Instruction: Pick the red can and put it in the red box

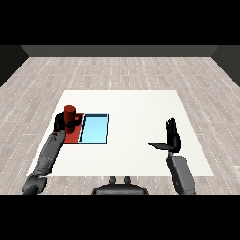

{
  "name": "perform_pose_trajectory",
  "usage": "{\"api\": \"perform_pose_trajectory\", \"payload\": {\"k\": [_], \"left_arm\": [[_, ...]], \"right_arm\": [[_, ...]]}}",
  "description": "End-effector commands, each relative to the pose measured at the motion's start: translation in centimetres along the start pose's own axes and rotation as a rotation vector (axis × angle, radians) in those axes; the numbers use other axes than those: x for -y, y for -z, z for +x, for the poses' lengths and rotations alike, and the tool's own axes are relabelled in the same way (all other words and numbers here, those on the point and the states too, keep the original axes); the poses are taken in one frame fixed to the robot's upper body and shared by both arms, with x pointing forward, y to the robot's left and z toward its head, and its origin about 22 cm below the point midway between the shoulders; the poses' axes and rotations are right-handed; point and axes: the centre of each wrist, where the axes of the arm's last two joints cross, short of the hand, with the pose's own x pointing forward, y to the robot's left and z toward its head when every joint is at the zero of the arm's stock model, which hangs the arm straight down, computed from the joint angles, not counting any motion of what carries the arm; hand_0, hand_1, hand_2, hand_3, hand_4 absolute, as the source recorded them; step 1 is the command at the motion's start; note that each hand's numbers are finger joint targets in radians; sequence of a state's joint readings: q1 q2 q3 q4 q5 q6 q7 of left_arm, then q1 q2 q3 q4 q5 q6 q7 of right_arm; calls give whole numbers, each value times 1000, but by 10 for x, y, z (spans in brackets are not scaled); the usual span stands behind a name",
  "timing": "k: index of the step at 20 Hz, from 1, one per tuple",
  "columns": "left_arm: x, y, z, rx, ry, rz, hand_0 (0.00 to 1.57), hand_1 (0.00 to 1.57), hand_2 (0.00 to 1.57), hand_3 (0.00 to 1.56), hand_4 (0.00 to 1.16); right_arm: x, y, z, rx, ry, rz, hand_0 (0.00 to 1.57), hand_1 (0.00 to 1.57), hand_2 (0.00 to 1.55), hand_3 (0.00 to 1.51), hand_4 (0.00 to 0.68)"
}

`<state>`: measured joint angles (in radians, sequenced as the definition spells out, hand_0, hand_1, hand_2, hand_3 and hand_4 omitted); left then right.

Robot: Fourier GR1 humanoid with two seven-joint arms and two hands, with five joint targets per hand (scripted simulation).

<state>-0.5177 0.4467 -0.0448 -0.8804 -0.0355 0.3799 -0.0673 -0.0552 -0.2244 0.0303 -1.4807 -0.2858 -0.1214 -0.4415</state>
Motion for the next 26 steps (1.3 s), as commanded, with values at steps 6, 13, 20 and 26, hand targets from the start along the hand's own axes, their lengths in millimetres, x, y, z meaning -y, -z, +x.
{"api": "perform_pose_trajectory", "payload": {"k": [6,13,20,26], "left_arm": [[-7,2,-72,-273,181,56,1395,1395,1435,1432,1046],[4,2,-79,-457,234,42,849,849,797,0,706],[-15,-3,-93,-481,298,-106,0,0,0,0,654],[-8,3,-84,-598,415,-133,0,0,0,0,0]], "right_arm": [[-5,5,-10,65,-12,18,0,0,0,0,0],[-10,8,0,116,-30,31,0,0,0,0,0],[1,2,13,151,11,25,0,0,0,0,0],[-6,3,3,144,16,36,0,0,0,0,0]]}}
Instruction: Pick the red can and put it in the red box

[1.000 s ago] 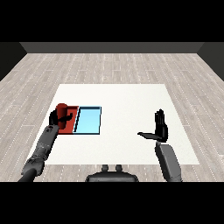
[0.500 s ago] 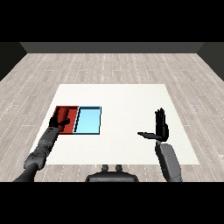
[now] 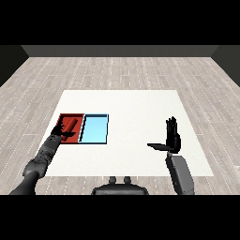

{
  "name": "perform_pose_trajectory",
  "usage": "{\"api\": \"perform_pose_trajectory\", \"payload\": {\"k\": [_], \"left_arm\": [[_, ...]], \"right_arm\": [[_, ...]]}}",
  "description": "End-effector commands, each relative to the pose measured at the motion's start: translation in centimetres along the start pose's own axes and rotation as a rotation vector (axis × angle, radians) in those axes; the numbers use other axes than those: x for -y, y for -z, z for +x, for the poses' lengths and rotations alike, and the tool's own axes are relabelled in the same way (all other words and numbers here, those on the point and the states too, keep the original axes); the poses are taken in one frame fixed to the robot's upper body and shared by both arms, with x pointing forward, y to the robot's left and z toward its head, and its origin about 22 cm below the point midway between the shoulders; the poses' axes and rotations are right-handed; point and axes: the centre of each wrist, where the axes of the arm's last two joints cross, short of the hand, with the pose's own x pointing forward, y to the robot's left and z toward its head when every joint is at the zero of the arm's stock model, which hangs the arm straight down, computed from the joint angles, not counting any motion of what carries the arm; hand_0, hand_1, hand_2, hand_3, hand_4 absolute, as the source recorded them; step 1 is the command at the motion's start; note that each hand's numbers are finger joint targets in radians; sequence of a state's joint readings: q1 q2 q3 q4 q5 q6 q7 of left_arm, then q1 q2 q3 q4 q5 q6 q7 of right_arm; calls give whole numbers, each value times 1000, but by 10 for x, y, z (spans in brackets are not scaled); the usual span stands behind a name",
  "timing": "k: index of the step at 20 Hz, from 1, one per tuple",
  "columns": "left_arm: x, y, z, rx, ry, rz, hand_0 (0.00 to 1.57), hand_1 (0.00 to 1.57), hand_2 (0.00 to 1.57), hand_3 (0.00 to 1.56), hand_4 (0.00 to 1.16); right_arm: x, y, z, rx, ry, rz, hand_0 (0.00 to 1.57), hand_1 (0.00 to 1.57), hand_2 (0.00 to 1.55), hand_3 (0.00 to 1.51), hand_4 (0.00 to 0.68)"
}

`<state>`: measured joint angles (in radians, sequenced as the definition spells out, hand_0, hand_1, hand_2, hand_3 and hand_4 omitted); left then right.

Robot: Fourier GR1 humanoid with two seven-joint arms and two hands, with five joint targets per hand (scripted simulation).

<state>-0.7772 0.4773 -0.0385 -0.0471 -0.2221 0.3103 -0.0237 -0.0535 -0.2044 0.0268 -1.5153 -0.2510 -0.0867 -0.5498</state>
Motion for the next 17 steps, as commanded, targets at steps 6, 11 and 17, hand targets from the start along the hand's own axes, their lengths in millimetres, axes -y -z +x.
{"api": "perform_pose_trajectory", "payload": {"k": [6,11,17], "left_arm": [[-4,-1,-13,42,-187,116,0,0,0,0,0],[-4,-2,34,387,-608,246,0,0,0,0,0],[2,-16,65,830,-817,171,0,0,0,0,0]], "right_arm": [[11,12,17,49,21,13,0,0,0,0,0],[6,-10,8,34,26,19,0,0,0,0,0],[-3,-14,4,19,42,54,0,0,0,0,0]]}}
